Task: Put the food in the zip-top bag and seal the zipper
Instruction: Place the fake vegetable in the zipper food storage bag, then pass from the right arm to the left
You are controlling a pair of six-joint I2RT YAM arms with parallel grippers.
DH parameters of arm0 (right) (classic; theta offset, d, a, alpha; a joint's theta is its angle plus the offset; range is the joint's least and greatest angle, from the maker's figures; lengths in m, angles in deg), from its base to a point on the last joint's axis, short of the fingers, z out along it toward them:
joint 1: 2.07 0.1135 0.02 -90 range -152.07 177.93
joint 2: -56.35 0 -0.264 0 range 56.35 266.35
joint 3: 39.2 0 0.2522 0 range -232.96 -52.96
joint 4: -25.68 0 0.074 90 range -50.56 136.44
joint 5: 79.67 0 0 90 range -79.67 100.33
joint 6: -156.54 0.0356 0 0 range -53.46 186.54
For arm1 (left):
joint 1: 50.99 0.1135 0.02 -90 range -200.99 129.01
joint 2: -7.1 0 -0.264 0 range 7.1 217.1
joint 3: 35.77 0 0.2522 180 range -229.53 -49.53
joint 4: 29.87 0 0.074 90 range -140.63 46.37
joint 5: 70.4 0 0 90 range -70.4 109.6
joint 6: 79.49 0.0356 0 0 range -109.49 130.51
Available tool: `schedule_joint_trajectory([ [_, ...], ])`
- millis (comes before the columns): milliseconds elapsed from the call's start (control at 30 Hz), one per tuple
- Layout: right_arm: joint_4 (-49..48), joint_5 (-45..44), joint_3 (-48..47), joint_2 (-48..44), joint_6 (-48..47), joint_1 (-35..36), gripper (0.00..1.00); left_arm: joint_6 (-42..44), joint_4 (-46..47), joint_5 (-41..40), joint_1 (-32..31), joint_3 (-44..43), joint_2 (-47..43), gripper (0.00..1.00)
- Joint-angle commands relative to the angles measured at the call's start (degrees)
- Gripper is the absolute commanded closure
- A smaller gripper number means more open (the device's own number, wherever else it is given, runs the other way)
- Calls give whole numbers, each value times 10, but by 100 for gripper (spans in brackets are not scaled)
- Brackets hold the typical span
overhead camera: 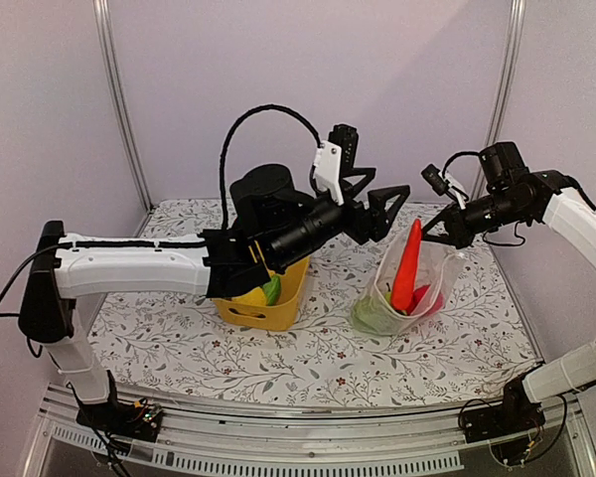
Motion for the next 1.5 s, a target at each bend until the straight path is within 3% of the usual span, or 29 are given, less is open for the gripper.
schedule_joint_trajectory([
  [0,-21,-17,-8,-18,4,-3,100,-94,-206,-45,-8,-29,11,26],
  [100,-28,-17,6,-26,2,-3,100,-110,-295,-24,-9,-81,39,30],
  [200,-24,-20,5,-29,3,-3,100,-146,-379,-18,-9,-125,68,28],
  [400,-20,-28,7,-32,-4,-3,100,-180,-496,-9,-4,-196,141,31],
  [533,-26,-25,21,-34,-4,-3,100,-180,-573,-8,9,-263,186,44],
  [633,-28,-36,19,-37,-3,-3,100,-174,-596,25,19,-289,201,67],
  [833,-10,-136,-11,-41,-11,-3,90,-121,-585,17,25,-290,152,97],
  [900,3,-157,-18,-45,-20,-3,87,-116,-547,25,31,-264,129,100],
  [1033,33,-182,-42,-46,-30,-4,70,-138,-514,57,52,-245,126,100],
  [1267,72,-135,-79,-79,-42,-3,53,-141,-501,105,89,-272,186,100],
  [1367,70,-138,-57,-80,-58,-3,51,-137,-544,103,98,-302,212,100],
  [1467,73,-116,-59,-84,-77,-3,52,-143,-514,149,98,-287,199,99],
])
